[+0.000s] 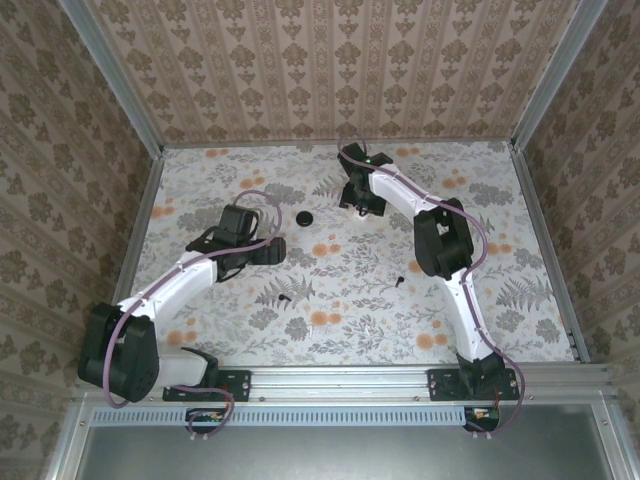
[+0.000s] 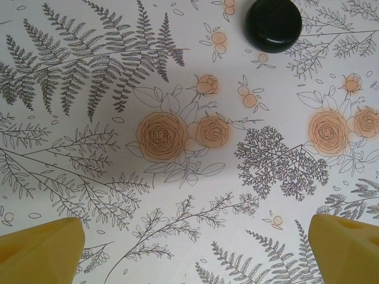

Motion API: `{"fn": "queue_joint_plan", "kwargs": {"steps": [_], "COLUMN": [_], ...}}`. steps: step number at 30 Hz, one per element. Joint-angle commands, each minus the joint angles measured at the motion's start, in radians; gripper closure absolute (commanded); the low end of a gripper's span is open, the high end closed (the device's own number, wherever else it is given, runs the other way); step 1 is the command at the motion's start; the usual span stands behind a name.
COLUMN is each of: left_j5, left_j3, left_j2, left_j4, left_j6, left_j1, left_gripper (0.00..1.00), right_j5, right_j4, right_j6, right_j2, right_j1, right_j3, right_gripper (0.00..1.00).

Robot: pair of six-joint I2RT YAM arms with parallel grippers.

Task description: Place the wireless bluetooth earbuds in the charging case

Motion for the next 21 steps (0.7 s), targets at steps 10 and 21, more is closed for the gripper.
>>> {"fn": "queue_joint_plan", "kwargs": {"steps": [10,21], "left_j5": [0.058,0.116], "left_j3": [0.001,-0.071], "left_j2": [-0.021,-0.137], "left_j4": [0.001,0.067], "left_j6": [0.026,-0.014], "left_j1": [-0.006,-0.009], "left_gripper": [0.05,0.07], "right_j5": [0.033,-0.071], "right_j4": [-0.082,0.054], "right_j6": [-0.040,-0.032], "right_j2": [0.057,-0.130], "right_j1": [0.011,0.011], "right_j3": [0.030,-0.232], "right_gripper": [0.42,0.62]}}
